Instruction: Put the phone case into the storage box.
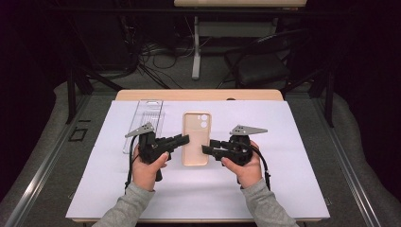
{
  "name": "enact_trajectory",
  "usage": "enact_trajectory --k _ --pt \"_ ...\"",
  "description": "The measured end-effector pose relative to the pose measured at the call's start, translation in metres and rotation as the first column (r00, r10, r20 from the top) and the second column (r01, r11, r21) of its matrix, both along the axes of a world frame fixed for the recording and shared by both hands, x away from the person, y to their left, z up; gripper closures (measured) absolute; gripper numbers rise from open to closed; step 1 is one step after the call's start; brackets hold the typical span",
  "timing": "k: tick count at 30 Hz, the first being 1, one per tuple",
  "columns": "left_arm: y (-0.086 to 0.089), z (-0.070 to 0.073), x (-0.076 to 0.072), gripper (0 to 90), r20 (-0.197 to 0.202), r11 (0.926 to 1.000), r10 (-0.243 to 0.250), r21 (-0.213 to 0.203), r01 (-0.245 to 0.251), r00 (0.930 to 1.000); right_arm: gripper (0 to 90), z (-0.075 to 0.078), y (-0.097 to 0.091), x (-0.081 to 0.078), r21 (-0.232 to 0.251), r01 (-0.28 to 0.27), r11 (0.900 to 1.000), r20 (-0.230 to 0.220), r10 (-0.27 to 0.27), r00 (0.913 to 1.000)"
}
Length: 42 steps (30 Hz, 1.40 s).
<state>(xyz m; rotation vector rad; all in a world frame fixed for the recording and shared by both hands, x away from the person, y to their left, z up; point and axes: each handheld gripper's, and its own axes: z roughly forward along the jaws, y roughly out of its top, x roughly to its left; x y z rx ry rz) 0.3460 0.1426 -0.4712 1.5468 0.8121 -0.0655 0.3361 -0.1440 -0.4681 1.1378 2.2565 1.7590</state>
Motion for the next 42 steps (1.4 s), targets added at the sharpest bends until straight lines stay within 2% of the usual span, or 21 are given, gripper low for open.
enact_trajectory --k 42 --pt "-0.005 -0.001 -0.003 80.7 -0.014 0.9991 -0.034 -0.024 0.034 0.9993 75.2 -0.001 -0.012 0.006 0.105 -0.018 0.9943 -0.056 0.024 0.9981"
